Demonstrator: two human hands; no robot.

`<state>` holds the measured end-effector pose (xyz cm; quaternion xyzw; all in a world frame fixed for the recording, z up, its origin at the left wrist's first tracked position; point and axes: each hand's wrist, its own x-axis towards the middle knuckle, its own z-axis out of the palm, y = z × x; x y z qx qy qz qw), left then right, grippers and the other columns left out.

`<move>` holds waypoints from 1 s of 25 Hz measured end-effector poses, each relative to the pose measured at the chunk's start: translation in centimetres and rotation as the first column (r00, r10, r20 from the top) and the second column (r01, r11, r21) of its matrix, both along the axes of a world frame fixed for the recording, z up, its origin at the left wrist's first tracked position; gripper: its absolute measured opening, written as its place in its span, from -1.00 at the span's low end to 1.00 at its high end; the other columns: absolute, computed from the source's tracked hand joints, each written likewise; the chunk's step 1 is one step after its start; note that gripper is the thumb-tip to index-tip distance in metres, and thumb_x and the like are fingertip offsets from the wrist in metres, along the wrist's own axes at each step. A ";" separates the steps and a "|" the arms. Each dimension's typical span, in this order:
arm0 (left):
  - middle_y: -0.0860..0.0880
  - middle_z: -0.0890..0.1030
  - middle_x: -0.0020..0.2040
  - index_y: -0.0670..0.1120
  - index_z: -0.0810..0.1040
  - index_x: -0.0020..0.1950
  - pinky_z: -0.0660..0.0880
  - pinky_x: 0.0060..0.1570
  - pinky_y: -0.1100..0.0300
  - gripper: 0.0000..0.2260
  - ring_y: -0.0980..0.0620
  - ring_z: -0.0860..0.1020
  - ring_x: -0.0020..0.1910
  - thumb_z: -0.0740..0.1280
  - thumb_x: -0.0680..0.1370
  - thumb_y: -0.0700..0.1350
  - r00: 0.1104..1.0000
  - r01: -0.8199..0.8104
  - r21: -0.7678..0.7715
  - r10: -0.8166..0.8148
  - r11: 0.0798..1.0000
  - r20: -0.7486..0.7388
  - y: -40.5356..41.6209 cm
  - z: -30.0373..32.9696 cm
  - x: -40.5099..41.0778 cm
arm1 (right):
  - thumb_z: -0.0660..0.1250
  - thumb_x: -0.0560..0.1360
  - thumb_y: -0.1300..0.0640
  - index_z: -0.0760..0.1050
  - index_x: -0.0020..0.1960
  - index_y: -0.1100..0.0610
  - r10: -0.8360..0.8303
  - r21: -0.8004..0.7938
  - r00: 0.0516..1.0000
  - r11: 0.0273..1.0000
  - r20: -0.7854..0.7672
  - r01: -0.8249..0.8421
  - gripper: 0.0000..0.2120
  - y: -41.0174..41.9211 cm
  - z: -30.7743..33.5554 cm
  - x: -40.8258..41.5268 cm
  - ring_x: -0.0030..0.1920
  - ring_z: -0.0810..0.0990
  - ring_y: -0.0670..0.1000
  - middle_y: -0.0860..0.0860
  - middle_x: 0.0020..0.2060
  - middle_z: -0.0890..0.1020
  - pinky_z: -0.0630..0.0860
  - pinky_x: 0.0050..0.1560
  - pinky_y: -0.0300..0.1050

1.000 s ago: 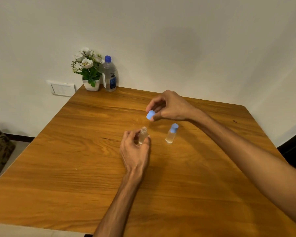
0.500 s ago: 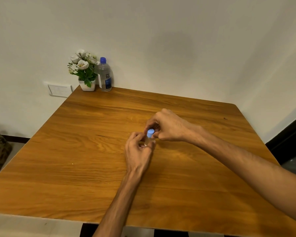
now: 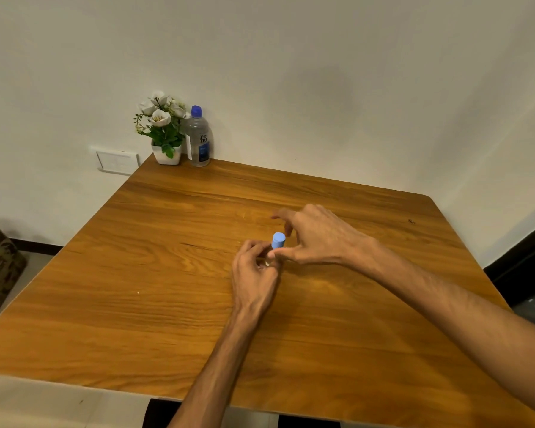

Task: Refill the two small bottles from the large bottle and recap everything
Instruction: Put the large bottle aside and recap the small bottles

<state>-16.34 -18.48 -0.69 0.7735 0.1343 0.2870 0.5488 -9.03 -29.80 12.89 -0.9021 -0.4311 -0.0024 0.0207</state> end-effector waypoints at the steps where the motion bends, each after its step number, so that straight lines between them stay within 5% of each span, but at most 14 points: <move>1: 0.16 0.58 -0.06 -0.02 0.73 0.08 0.48 -0.19 0.22 -0.80 0.26 0.55 -0.08 0.53 0.47 -0.14 1.000 0.005 0.011 -0.005 1.000 -0.004 0.1 -0.1 0.1 | 0.39 0.52 -0.14 0.56 0.32 0.10 0.026 -0.022 0.999 0.999 -0.032 -0.027 -0.53 0.0 0.3 -0.1 -0.20 0.59 -0.07 0.00 -0.07 0.71 0.56 -0.16 -0.19; 4: 0.17 0.58 -0.03 -0.02 0.72 0.12 0.56 -0.06 0.15 -0.72 0.28 0.54 -0.03 0.57 0.42 -0.11 1.000 0.008 0.005 -0.008 1.000 -0.008 0.3 -0.2 0.2 | 0.33 0.53 0.07 0.63 0.06 0.13 -0.004 -0.093 0.997 0.996 0.079 0.011 -0.80 0.1 0.7 -0.6 -0.14 0.62 0.08 0.03 -0.21 0.60 0.41 -0.25 -0.17; 8: 0.15 0.58 -0.05 -0.03 0.73 0.11 0.53 -0.15 0.17 -0.75 0.23 0.56 -0.07 0.54 0.43 -0.12 1.000 0.019 0.018 -0.019 1.000 0.000 0.1 0.1 -0.1 | 0.35 0.52 -0.01 0.52 0.34 0.11 0.027 -0.064 0.999 0.998 0.017 -0.026 -0.58 -0.4 0.5 -0.6 -0.20 0.63 0.01 0.01 -0.23 0.66 0.53 -0.16 -0.15; 11: 0.12 0.58 -0.07 -0.01 0.73 0.08 0.55 -0.18 0.09 -0.74 0.16 0.58 -0.10 0.49 0.40 -0.14 1.000 0.019 0.027 -0.019 0.999 -0.013 0.1 0.1 -0.1 | 0.26 0.62 -0.07 0.57 0.14 0.10 0.058 -0.101 0.995 0.994 0.077 -0.050 -0.73 0.4 0.3 -1.3 -0.13 0.61 0.08 0.08 -0.13 0.64 0.52 -0.16 -0.05; 14: 0.09 0.59 -0.07 0.00 0.71 0.02 0.60 -0.11 -0.03 -0.79 0.13 0.59 -0.11 0.50 0.42 -0.19 1.000 0.007 0.010 -0.007 1.000 -0.015 0.1 -0.1 -0.1 | 0.12 0.64 -0.30 0.51 -0.10 0.14 -0.006 -0.181 0.980 0.983 0.199 0.042 -0.48 1.2 0.4 -1.4 -0.28 0.46 0.05 0.05 -0.29 0.49 0.40 -0.23 -0.06; 18: 0.09 0.62 -0.07 -0.03 0.74 0.03 0.60 -0.09 -0.02 -0.78 0.18 0.60 -0.11 0.42 0.42 -0.18 1.000 0.009 0.032 -0.010 0.999 0.012 0.1 0.0 -0.1 | 0.19 0.61 -0.13 0.54 0.06 0.17 0.091 -0.210 0.983 0.976 0.160 -0.057 -0.64 1.2 0.8 -1.5 -0.29 0.51 0.03 0.05 -0.25 0.55 0.50 -0.22 -0.03; 22: 0.10 0.60 -0.06 -0.02 0.72 0.01 0.60 -0.10 -0.01 -0.83 0.19 0.58 -0.10 0.44 0.43 -0.13 1.000 0.030 0.039 -0.029 0.999 -0.011 0.1 0.0 -0.2 | 0.07 0.67 -0.25 0.45 -0.20 0.13 0.049 -0.272 0.972 0.962 0.230 0.016 -0.49 1.6 1.1 -1.5 -0.26 0.55 0.06 0.03 -0.35 0.48 0.44 -0.21 -0.06; 25: 0.12 0.61 -0.07 -0.03 0.73 0.00 0.61 -0.09 0.00 -0.83 0.24 0.59 -0.09 0.47 0.45 -0.21 1.000 0.017 0.027 -0.017 0.999 -0.002 0.1 0.0 -0.3 | 0.17 0.66 -0.16 0.56 0.04 0.18 0.081 -0.329 0.985 0.944 0.151 -0.027 -0.59 1.5 1.0 -1.4 -0.11 0.63 0.13 0.13 -0.10 0.65 0.47 -0.14 -0.03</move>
